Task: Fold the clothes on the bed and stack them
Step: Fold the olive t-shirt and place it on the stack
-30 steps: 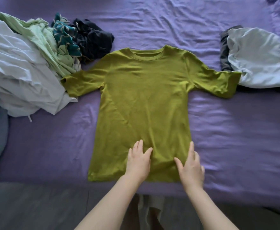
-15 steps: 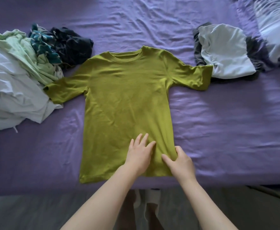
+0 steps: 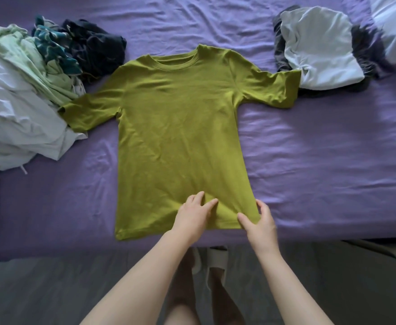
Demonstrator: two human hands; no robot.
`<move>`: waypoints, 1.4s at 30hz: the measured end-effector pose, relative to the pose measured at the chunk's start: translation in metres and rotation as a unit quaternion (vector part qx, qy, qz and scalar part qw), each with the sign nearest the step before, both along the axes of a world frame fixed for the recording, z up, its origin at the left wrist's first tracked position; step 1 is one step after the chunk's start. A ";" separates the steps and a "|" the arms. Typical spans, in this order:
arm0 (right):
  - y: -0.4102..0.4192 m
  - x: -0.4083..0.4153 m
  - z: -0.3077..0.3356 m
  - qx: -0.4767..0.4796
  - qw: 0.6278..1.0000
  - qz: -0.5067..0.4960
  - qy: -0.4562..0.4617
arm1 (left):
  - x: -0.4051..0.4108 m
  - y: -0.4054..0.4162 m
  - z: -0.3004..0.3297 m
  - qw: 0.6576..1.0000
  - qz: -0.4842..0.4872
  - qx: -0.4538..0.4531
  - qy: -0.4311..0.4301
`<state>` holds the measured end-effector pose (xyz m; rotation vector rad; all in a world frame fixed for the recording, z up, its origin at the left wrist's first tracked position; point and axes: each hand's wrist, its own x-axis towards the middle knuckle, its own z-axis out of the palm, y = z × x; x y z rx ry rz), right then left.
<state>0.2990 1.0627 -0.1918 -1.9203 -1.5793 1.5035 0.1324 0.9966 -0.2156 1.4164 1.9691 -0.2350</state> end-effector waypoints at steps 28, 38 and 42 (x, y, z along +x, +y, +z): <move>0.071 -0.101 0.032 -0.155 0.963 0.001 0.221 | -0.064 0.025 0.029 0.895 0.336 0.143 -0.256; 0.080 -0.112 0.019 0.131 0.949 0.244 -0.149 | -0.079 0.014 0.022 0.824 0.420 0.109 -0.364; 0.084 -0.113 0.022 0.171 0.943 0.266 -0.103 | -0.082 0.016 0.028 0.796 0.424 0.135 -0.411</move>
